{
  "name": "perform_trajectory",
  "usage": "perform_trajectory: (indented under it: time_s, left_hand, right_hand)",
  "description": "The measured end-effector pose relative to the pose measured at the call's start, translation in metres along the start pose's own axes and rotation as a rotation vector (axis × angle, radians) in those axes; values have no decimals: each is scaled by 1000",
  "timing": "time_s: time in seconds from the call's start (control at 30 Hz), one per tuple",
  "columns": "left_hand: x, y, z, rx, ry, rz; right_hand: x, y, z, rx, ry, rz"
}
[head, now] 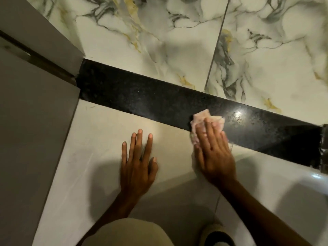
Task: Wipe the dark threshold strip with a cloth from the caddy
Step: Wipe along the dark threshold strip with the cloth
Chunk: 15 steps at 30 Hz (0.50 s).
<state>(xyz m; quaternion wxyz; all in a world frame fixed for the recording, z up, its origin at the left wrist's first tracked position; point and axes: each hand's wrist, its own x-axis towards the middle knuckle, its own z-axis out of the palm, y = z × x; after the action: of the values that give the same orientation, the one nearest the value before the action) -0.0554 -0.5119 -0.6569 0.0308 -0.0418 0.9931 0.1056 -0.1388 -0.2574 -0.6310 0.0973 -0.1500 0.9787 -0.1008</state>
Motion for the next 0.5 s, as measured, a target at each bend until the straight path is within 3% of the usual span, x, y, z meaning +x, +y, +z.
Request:
perform_trajectory:
  time_s: [0.17, 0.3, 0.4, 0.5]
  left_hand:
    - [2, 3, 9, 19, 33, -35]
    - [-3, 5, 12, 21, 77, -233]
    - [-17, -7, 5, 18, 95, -285]
    - [-24, -16, -1, 0, 74, -253]
  right_hand:
    - [104, -61, 5, 62, 121, 154]
    - [131, -132, 24, 33, 38, -183]
    - [82, -106, 20, -20, -52, -343]
    - [40, -46, 5, -61, -92, -320]
